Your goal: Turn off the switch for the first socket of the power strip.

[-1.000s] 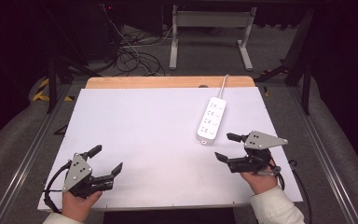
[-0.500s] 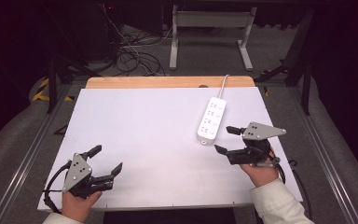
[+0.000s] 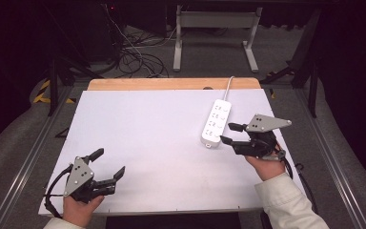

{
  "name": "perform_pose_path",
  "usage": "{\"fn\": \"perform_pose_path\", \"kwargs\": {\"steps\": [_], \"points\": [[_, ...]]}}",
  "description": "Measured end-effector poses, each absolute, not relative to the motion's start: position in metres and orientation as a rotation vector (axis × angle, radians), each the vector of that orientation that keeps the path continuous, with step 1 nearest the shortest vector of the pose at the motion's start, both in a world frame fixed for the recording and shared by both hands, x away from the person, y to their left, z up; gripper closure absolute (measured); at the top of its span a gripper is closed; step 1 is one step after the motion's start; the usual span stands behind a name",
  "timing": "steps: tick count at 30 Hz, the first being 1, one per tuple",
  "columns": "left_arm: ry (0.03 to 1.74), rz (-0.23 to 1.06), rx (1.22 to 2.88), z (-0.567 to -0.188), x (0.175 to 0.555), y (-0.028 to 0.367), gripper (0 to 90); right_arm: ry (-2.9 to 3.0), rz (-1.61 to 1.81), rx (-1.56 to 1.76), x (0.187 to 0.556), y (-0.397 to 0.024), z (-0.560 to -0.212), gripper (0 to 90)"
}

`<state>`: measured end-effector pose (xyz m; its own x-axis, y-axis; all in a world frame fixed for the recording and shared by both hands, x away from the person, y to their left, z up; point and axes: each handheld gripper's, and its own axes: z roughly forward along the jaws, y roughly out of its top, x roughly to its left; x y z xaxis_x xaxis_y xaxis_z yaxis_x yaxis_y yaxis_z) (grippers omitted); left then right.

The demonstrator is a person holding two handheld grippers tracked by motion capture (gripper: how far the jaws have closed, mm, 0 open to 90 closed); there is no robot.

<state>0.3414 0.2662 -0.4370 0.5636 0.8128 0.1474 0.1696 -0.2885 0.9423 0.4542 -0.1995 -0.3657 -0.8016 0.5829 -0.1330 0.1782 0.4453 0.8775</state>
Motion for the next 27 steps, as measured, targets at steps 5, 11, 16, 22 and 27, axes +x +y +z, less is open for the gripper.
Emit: {"fn": "perform_pose_path", "kwargs": {"steps": [5,11,16,22,27], "points": [[0.813,0.791,1.779,-0.437,0.341,0.266,13.8,2.296,1.271,0.687,0.466,-0.198,-0.359,80.4],[0.813,0.792,1.778,-0.437,0.342,0.266,13.8,2.309,1.262,0.721,0.476,-0.198,-0.351,90.0],[0.815,0.789,1.778,-0.437,0.342,0.266,13.8,2.303,1.246,0.743,0.488,-0.198,-0.343,90.0],[0.818,0.786,1.777,-0.437,0.342,0.266,13.8,2.299,1.233,0.773,0.497,-0.197,-0.339,90.0],[0.819,0.787,1.777,-0.437,0.342,0.266,13.8,2.303,1.23,0.808,0.51,-0.196,-0.336,90.0]]}}
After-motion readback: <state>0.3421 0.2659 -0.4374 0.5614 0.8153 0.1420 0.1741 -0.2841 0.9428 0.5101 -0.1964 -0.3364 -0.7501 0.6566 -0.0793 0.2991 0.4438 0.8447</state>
